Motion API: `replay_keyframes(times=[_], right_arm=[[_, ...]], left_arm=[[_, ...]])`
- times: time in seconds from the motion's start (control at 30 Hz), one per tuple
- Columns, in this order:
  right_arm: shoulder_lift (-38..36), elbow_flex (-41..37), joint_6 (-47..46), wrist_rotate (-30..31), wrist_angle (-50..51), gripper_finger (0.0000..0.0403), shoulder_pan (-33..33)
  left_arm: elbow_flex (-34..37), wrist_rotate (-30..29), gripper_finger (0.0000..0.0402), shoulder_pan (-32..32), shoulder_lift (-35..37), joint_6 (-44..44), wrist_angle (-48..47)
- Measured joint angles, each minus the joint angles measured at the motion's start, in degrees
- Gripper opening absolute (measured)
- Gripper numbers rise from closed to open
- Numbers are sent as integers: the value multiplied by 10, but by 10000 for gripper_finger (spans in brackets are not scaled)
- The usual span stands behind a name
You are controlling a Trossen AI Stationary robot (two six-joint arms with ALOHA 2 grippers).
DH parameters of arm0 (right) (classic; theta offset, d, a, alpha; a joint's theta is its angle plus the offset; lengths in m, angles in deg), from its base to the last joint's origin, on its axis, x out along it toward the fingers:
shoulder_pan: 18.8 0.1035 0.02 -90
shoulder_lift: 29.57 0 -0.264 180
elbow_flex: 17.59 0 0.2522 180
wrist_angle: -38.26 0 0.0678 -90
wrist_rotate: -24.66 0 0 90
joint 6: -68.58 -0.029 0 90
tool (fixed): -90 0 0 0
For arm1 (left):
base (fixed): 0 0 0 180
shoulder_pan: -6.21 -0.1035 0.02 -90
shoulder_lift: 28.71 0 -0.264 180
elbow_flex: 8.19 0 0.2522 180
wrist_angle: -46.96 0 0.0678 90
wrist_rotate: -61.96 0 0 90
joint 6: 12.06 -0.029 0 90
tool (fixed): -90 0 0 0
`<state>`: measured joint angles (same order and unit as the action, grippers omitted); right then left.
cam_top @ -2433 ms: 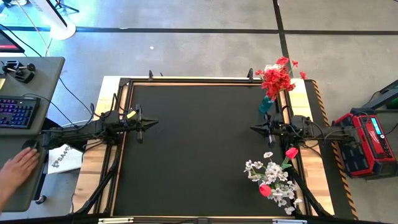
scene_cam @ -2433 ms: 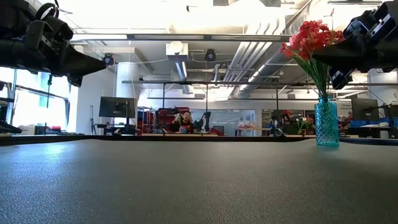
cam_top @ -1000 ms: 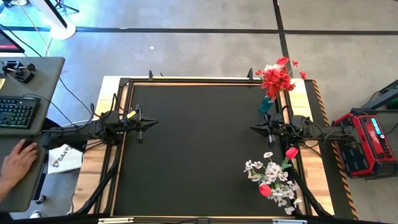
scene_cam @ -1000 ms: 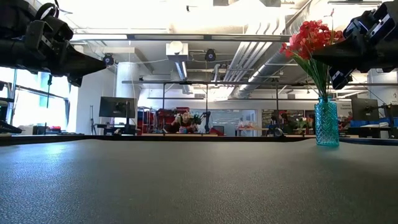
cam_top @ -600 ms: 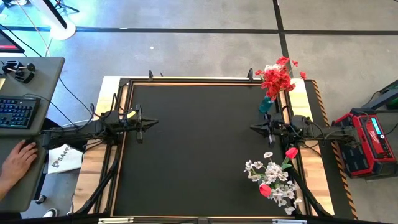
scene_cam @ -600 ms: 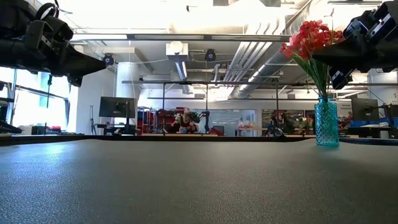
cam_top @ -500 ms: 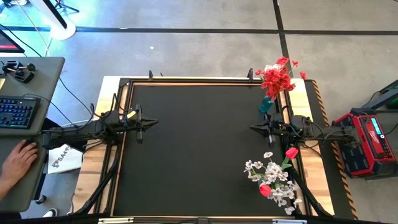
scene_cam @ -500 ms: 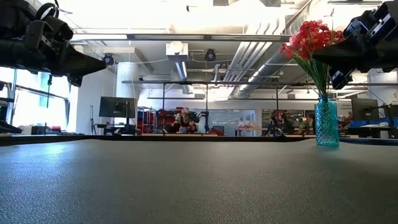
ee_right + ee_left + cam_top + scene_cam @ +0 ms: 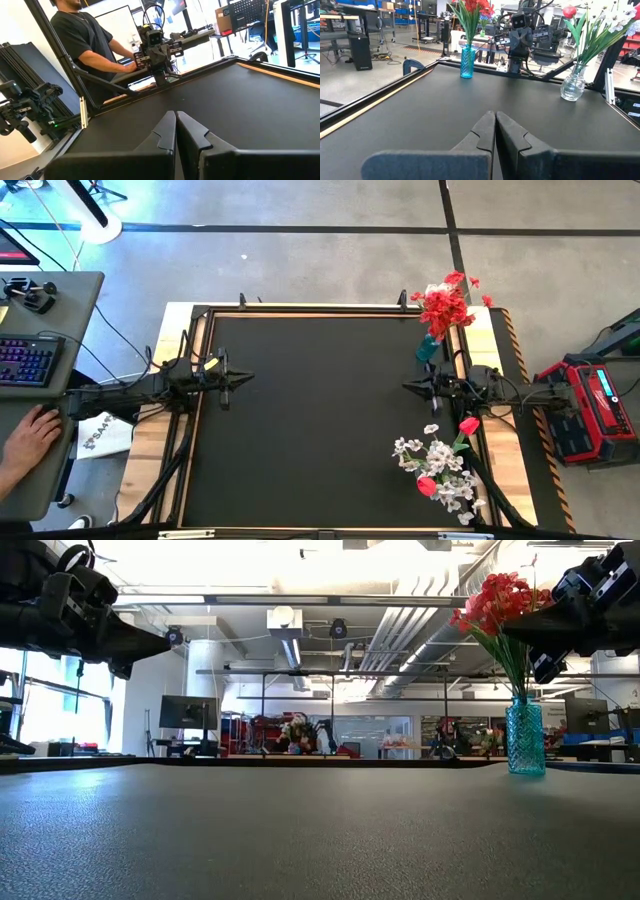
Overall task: Sort flowers into vase by color
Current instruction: Return to Home Position
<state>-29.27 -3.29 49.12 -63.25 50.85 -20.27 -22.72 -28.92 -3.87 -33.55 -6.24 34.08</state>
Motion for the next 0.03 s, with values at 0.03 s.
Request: replay_keyframes(times=[0.03], right_arm=[[0,0,0,0,0,0,0]], left_arm=[[0,0,0,0,0,0,0]])
